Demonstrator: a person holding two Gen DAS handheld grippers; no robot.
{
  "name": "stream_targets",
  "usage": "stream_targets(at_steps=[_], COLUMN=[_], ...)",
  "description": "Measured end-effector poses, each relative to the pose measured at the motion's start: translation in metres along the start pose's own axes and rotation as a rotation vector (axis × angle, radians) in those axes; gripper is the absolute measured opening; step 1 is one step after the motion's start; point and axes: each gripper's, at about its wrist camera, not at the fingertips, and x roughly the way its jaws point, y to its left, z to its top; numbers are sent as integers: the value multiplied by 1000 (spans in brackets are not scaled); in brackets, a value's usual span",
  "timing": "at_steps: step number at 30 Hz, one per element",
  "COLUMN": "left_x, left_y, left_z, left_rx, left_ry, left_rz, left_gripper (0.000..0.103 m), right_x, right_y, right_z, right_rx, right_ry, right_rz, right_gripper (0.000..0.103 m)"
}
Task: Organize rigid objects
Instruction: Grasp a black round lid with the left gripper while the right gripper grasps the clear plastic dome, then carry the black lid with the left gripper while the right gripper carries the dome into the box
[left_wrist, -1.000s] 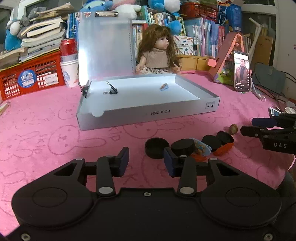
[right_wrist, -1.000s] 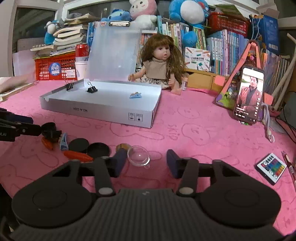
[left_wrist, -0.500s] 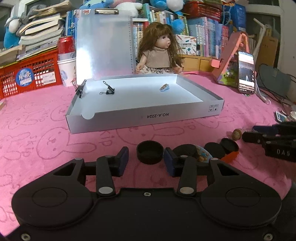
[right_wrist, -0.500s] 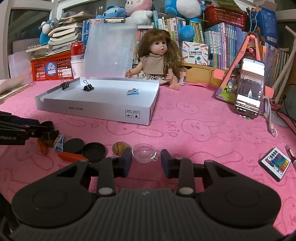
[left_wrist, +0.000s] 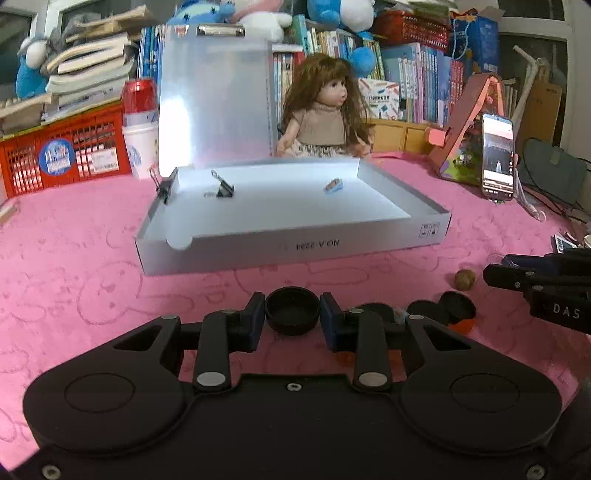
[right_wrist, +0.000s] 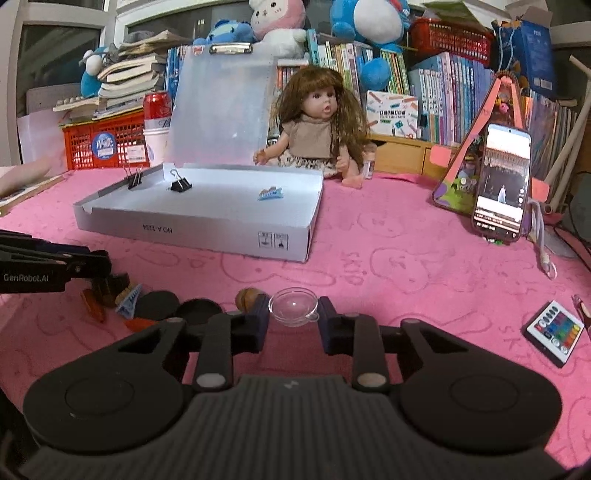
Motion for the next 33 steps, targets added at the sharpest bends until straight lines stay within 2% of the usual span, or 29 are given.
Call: stream_targets(at_steps=[8, 16, 33], left_x=[-11, -5, 55], left_y=[3, 12, 34], left_z=[20, 48, 92], left_rx=[-20, -43, -82], left_ry=[-40, -63, -42], left_rz=[10, 27, 73], left_gripper=[30, 30, 30], right_x=[3, 13, 81], right_y=[2, 9, 8], right_z=[16, 38, 86], right_rx=[16, 28, 109], right_ry=[-20, -42, 2], right_rz=[11, 33, 52], right_gripper=[33, 33, 33])
